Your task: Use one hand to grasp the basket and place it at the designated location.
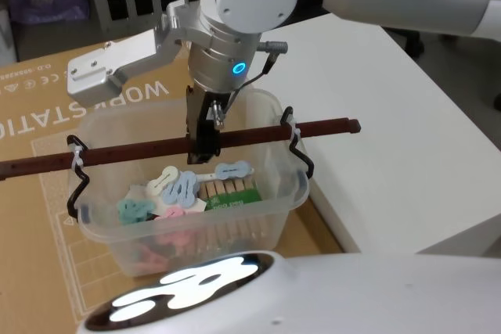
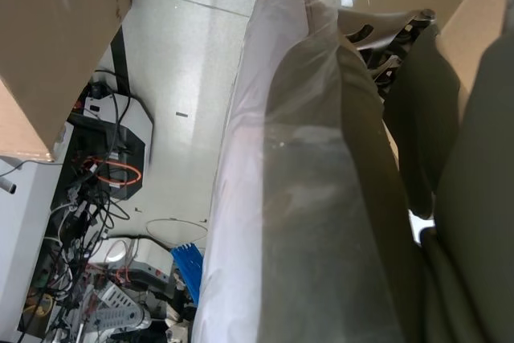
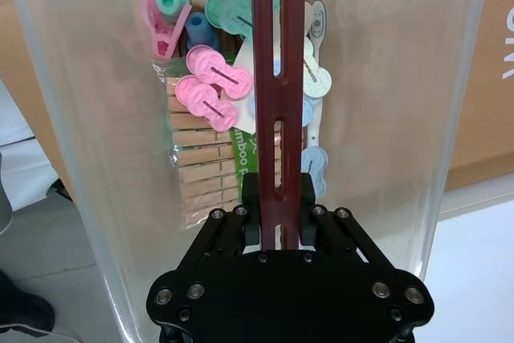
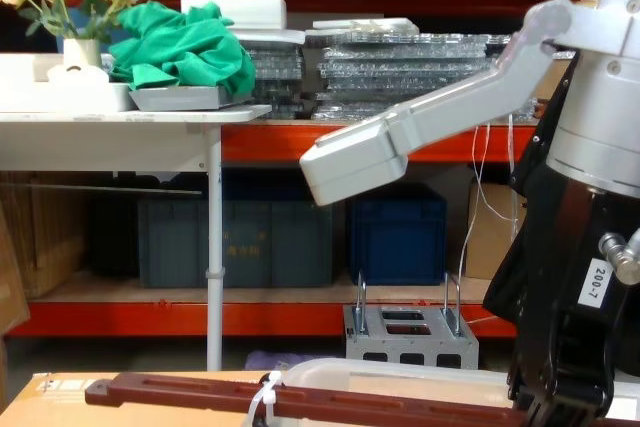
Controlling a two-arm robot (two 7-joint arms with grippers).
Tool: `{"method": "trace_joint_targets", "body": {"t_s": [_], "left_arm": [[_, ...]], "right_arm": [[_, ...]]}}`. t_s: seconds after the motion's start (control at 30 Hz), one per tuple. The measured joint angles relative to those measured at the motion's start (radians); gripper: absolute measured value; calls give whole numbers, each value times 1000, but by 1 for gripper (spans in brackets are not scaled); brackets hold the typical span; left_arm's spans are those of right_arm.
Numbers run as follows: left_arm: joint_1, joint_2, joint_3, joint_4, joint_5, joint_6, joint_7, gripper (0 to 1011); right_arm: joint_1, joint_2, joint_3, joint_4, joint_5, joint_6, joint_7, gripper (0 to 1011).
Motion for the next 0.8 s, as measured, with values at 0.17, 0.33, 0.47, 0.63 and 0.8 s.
{"method": "trace_joint_targets", "body": {"t_s": [0.17, 0.33, 0.47, 0.63, 0.8], "left_arm": [[0, 0, 0, 0, 0, 0, 0, 0], [0, 0, 0, 0, 0, 0, 0, 0], [0, 0, 0, 0, 0, 0, 0, 0], [0, 0, 0, 0, 0, 0, 0, 0], [0, 0, 0, 0, 0, 0, 0, 0]], "right_arm": [[3, 11, 9, -2, 11, -3, 0, 247], [6, 22, 20, -9, 24, -10, -1, 247], [12, 39, 38, -17, 49, -18, -2, 247], [20, 56, 57, -25, 72, -24, -2, 247], [33, 82, 86, -31, 105, -29, 1, 247]]}}
